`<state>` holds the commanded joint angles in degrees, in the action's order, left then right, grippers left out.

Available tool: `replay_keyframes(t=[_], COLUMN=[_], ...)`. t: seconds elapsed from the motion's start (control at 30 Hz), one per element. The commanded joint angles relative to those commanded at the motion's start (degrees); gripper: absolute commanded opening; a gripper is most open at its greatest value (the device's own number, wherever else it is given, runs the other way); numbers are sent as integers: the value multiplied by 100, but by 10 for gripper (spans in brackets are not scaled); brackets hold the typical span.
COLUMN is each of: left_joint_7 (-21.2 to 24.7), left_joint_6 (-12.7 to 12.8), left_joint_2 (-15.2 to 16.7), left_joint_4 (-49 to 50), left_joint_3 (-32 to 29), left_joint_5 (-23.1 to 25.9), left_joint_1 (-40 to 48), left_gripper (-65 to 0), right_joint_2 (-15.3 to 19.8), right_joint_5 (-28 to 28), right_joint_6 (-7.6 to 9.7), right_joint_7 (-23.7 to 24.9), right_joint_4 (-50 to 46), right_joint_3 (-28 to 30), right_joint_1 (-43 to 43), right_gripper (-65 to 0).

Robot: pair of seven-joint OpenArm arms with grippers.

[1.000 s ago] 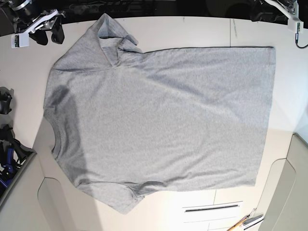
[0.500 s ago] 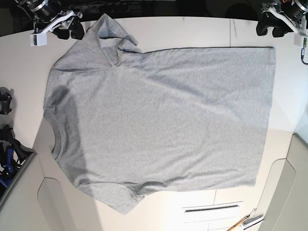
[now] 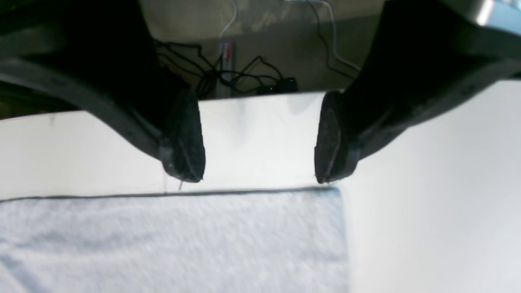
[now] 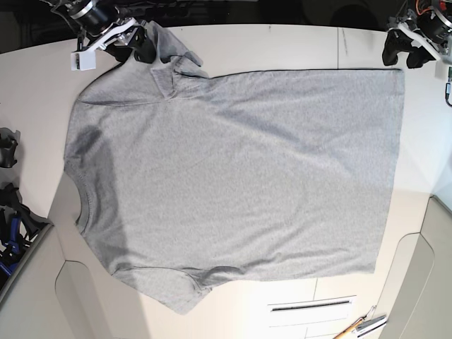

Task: Fold the T-shirt properly
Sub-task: 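Lower both grippers and pinch the shirt's shoulder and hem corners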

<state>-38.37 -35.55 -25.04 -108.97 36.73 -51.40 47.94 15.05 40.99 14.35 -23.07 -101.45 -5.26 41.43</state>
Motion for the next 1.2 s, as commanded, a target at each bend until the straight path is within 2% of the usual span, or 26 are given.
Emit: replay_keyframes(t=[0.17, 0.3, 0.73, 0.97, 1.07, 1.2], left_joint_7=[0, -2, -2, -2, -4, -101], left_joint_6=[39, 35, 7, -4, -7, -9], left_joint_2=[-92, -210, -260, -243, -243, -243], left_joint_4=[505, 1014, 2116, 2214, 2214, 2214], left_joint_3=[0, 0, -31, -404, -448, -481], left_joint_5=[-7, -205, -546, -575, -542, -595], left_joint_1=[-350, -562, -1086, -1150, -1161, -1161], left_gripper=[-198, -198, -198, -198, -198, -198], right_joint_2=[0, 0, 2, -4, -146, -286], right_joint_5=[-11, -11, -9, -103, -376, -372], right_joint_6=[2, 2, 2, 0, 2, 2], right_joint_7=[11, 11, 11, 13, 13, 11], right_joint_4=[0, 0, 0, 0, 0, 0], right_joint_3=[83, 83, 83, 83, 83, 83], right_joint_1=[0, 0, 0, 2, 2, 2], right_gripper=[-316, -316, -316, -316, -316, -316])
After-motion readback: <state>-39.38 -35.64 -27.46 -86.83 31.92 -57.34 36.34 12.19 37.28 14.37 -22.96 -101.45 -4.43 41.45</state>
